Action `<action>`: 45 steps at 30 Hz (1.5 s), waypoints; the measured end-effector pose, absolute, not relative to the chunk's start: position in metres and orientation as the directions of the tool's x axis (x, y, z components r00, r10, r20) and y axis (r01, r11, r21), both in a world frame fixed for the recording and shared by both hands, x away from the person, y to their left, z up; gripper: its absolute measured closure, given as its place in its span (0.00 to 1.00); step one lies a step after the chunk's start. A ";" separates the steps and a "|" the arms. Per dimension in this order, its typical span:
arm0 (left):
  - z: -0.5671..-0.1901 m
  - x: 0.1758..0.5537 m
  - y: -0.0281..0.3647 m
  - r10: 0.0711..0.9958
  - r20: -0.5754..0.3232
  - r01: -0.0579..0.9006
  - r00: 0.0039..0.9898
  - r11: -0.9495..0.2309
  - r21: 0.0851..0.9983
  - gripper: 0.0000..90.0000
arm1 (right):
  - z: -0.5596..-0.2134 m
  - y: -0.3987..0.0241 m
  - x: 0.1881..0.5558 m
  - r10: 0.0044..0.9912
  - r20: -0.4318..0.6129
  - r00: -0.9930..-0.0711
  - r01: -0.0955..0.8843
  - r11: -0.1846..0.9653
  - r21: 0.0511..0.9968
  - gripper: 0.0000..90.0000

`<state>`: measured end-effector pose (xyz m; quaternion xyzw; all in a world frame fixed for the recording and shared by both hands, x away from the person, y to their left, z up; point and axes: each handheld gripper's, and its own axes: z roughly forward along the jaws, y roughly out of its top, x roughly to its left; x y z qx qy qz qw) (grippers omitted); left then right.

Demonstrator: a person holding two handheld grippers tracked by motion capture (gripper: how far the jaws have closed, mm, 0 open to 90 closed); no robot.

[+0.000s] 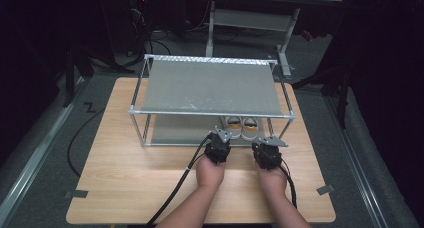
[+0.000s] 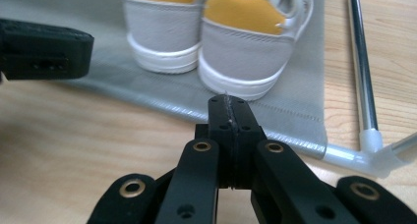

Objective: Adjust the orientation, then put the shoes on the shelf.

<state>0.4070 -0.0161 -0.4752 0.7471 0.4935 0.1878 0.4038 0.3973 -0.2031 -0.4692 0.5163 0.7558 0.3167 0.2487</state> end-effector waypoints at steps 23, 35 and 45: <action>-0.461 0.329 0.158 0.875 -0.147 0.592 0.461 -0.179 0.786 0.86 | -0.447 -0.238 0.327 0.938 0.001 -0.348 0.618 0.228 0.752 1.00; -0.458 0.326 0.155 0.884 -0.130 0.565 0.448 -0.168 0.808 0.81 | -0.452 -0.247 0.324 0.942 -0.008 -0.335 0.629 0.230 0.742 1.00; -0.460 0.315 0.199 0.903 -0.061 0.590 0.426 -0.226 0.775 0.61 | -0.451 -0.251 0.320 0.940 -0.031 -0.339 0.610 0.244 0.754 0.82</action>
